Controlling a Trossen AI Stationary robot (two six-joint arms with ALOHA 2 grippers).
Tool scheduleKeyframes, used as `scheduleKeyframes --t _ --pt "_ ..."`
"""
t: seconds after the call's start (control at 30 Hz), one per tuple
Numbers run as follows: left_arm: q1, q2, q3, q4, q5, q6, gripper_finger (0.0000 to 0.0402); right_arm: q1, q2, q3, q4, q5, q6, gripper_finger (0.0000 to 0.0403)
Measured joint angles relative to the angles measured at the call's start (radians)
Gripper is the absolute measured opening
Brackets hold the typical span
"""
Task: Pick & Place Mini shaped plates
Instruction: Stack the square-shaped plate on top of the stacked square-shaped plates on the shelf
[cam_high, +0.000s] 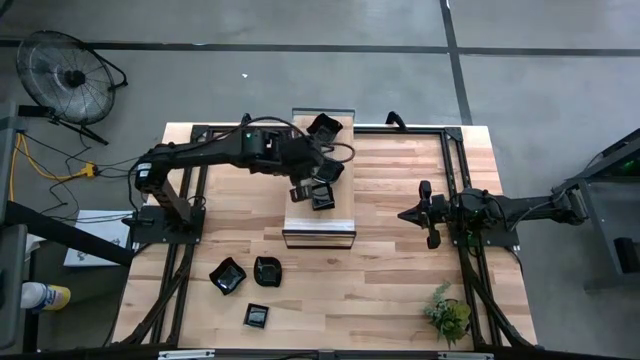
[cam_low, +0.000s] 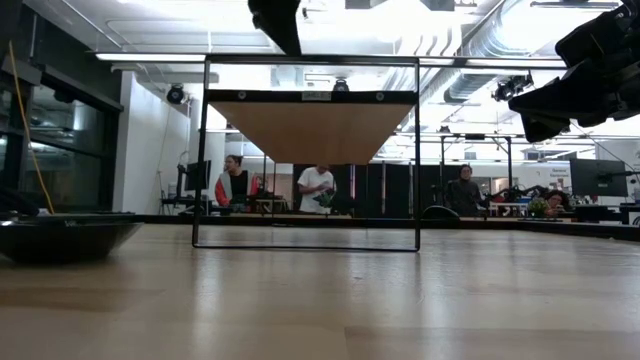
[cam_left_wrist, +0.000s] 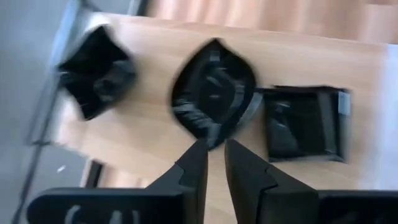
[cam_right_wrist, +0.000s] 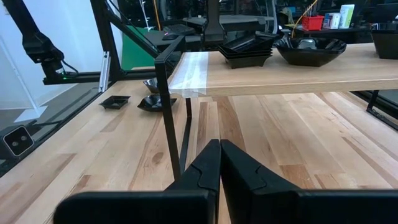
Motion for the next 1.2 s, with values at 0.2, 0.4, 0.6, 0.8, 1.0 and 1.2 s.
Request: scheduleKeyframes --t 0.2,0.4,0.6,0.8,1.0,1.2 --pt "-0.001 0.029 -0.002 0.011 -0.117 -0.057 0.0005 0.0 0.0 0.0 0.0 0.0 0.0 0.0004" --pt "-0.015 0.063 -0.002 0.04 -0.172 -0.058 0.0003 0.0 -0.001 0.0 0.0 0.0 0.0 0.0005" --pt "-0.085 0.085 -0.002 0.031 -0.373 -0.119 0.0001 0.0 0.0 0.0 0.0 0.0 0.0 0.0005" --pt "-0.084 0.094 -0.001 0.025 -0.468 -0.163 0.0001 0.0 0.0 0.0 0.0 0.0 0.0 0.0005" --pt "-0.058 0.107 -0.002 0.035 -0.386 -0.164 0.0001 0.0 0.0 0.0 0.0 0.0 0.0 0.0005" --pt "-0.026 0.117 -0.002 0.055 -0.302 -0.162 0.0001 0.0 0.0 0.0 0.0 0.0 0.0 0.0005"
